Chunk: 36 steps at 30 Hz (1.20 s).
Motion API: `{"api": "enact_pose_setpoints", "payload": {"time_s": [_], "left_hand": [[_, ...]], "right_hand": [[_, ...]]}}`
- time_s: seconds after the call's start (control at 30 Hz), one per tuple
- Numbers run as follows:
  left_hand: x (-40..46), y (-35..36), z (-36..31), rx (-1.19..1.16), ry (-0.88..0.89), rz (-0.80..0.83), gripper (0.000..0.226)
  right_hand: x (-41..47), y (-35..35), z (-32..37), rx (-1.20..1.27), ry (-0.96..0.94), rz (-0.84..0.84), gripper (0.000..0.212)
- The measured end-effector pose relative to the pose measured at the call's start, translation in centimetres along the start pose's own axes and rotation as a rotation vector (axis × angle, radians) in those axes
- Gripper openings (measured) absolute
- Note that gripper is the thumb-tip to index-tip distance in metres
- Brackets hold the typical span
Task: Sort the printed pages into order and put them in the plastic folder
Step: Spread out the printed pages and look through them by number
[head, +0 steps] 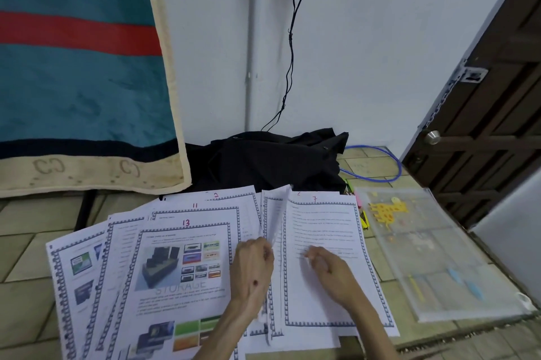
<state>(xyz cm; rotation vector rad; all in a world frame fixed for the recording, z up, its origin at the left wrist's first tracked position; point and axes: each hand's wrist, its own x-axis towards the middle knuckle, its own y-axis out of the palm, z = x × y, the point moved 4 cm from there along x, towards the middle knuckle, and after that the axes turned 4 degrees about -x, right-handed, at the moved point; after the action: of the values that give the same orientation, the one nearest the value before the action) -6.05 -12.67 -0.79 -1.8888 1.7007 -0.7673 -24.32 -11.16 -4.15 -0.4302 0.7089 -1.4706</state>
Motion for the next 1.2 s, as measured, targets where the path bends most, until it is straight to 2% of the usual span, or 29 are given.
{"api": "enact_pose_setpoints", "payload": {"time_s": [0.07, 0.13, 0.33, 0.4, 0.5, 0.57, 0.63, 0.7, 0.77, 0.8, 0.87, 0.97, 1.0, 1.07, 1.13, 1.2], "left_hand": [[-0.1, 0.2, -0.1, -0.086, 0.057, -0.02, 0.01], [-0.1, -0.2, -0.3, -0.224, 0.01, -0.038, 0.009], [1.2, -4.8, 0.7, -0.361, -0.064, -0.218, 0.009], [1.9, -7.4, 1.7, -0.359, -0.089, -0.267, 0.009], [2.4, -11.6, 3.0, -0.382, -0.134, -0.347, 0.009], [2.3, -14.3, 3.9, -0.444, -0.183, -0.432, 0.009], [2.0, -16.3, 4.9, -0.485, -0.206, -0.497, 0.009], [1.7, -16.5, 6.3, -0.549, -0.217, -0.451, 0.011], [0.9, -15.4, 7.5, -0.622, -0.26, -0.351, 0.015], [0.3, -14.6, 7.9, -0.647, -0.278, -0.311, 0.017], [-0.9, -13.2, 8.0, -0.668, -0.289, -0.246, 0.018], [-1.6, -12.2, 8.9, -0.715, -0.301, -0.1, 0.018], [-1.6, -12.2, 9.7, -0.68, -0.307, -0.053, 0.02], [-1.1, -13.0, 12.0, -0.327, -0.33, -0.052, 0.028], [-0.7, -14.0, 13.8, 0.046, -0.395, -0.102, 0.055], [-0.5, -14.1, 14.4, 0.164, -0.492, -0.06, 0.079]], "right_hand": [[-0.3, 1.8, -0.1, -0.292, -0.069, 0.028, 0.05], [-0.6, 3.1, 0.0, -0.455, -0.077, 0.029, 0.065], [0.0, 3.7, -1.0, -0.605, -0.065, 0.036, 0.091], [-0.1, 3.6, -0.7, -0.61, -0.052, 0.053, 0.09], [0.0, 2.9, 0.0, -0.629, -0.003, 0.112, 0.066], [0.2, 2.4, 0.9, -0.601, 0.012, 0.146, 0.057], [0.3, 1.6, 2.8, -0.466, 0.031, 0.131, 0.054], [0.1, 0.8, 5.5, 0.017, 0.077, 0.085, 0.057], [0.2, 0.8, 8.1, 0.553, 0.097, 0.207, 0.071], [0.4, 1.2, 9.0, 0.659, 0.079, 0.294, 0.074], [0.9, 2.0, 9.7, 0.686, 0.008, 0.357, 0.067], [1.9, 2.6, 7.8, 0.632, 0.072, 0.172, 0.044], [2.2, 2.4, 6.8, 0.598, 0.099, 0.105, 0.033], [2.2, 1.1, 5.2, 0.476, 0.132, -0.014, 0.021], [2.1, -0.3, 4.2, 0.357, 0.157, -0.098, 0.031], [2.0, -1.3, 3.4, 0.29, 0.191, -0.15, 0.038]]}}
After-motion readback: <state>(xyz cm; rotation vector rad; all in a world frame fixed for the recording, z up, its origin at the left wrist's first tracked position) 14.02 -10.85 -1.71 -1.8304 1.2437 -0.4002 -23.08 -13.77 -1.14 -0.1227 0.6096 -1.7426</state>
